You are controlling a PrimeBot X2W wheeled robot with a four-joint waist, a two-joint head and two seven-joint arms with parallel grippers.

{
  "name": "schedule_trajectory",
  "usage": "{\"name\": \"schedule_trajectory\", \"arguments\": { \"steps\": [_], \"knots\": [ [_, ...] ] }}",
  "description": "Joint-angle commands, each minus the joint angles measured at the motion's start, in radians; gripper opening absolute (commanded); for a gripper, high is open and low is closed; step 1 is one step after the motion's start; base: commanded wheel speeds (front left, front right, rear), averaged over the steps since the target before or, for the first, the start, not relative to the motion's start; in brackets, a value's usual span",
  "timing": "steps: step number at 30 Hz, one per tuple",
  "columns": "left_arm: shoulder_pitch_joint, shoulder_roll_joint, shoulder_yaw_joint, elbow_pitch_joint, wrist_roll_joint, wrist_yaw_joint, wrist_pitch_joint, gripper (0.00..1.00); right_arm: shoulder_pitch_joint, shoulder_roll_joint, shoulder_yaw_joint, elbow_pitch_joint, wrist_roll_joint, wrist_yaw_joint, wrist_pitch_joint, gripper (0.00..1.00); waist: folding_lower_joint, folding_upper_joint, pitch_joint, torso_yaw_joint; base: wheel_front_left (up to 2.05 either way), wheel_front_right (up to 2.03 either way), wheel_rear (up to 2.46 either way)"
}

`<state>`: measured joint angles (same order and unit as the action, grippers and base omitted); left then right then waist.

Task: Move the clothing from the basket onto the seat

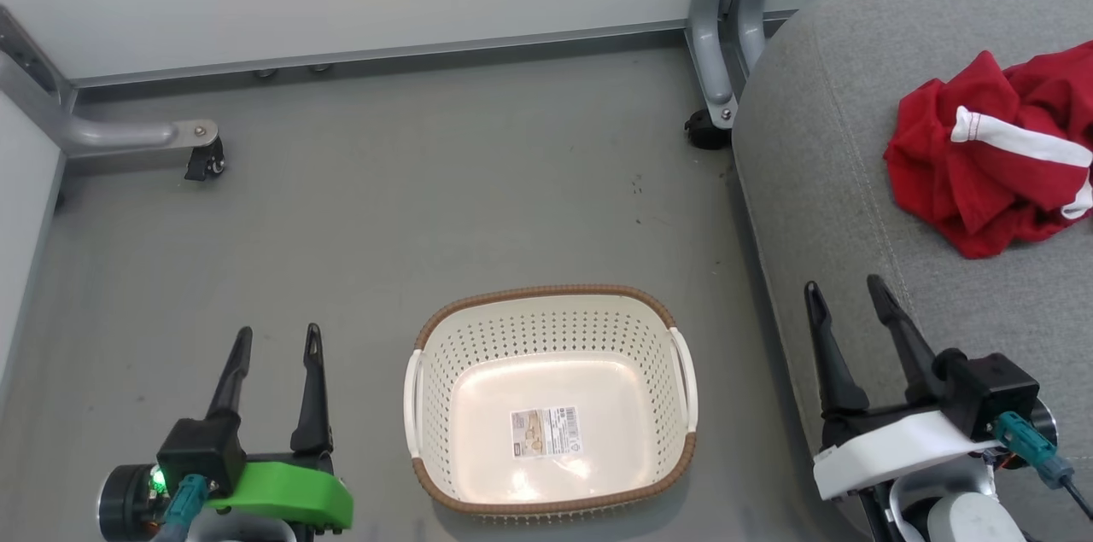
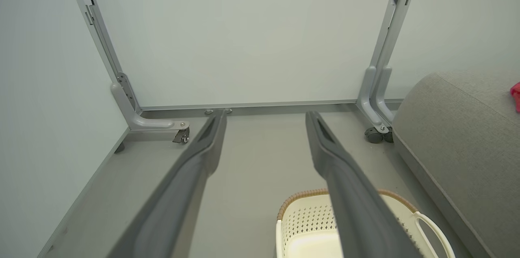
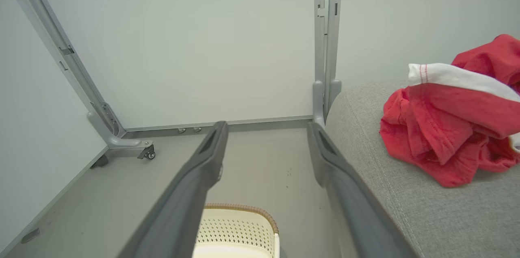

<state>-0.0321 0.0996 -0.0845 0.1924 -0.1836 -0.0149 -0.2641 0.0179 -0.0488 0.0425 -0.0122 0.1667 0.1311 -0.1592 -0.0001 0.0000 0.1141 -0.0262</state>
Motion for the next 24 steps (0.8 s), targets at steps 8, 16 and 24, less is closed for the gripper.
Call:
{"name": "schedule_trajectory", "arguments": {
  "steps": [8,16,24],
  "knots": [
    [-0.004,-0.004,0.006,0.033,-0.088,-0.007,0.025,0.0,0.001,-0.002,0.003,0.034,0.096,0.0,0.008,0.0,0.0001,0.0,-0.004,0.001,0.0,0.0,0.0],
    [-0.013,-0.009,0.028,0.035,-0.236,-0.019,0.064,0.0,-0.017,-0.015,0.0,0.061,0.259,0.0,0.026,0.0,0.0001,0.0,-0.011,0.003,0.0,0.0,0.0],
    [-0.021,-0.013,0.047,0.036,-0.37,-0.03,0.099,0.0,-0.031,-0.023,-0.005,0.083,0.404,0.0,0.043,0.0,0.0001,0.0,-0.018,0.004,0.0,0.0,0.0]
  ]
}}
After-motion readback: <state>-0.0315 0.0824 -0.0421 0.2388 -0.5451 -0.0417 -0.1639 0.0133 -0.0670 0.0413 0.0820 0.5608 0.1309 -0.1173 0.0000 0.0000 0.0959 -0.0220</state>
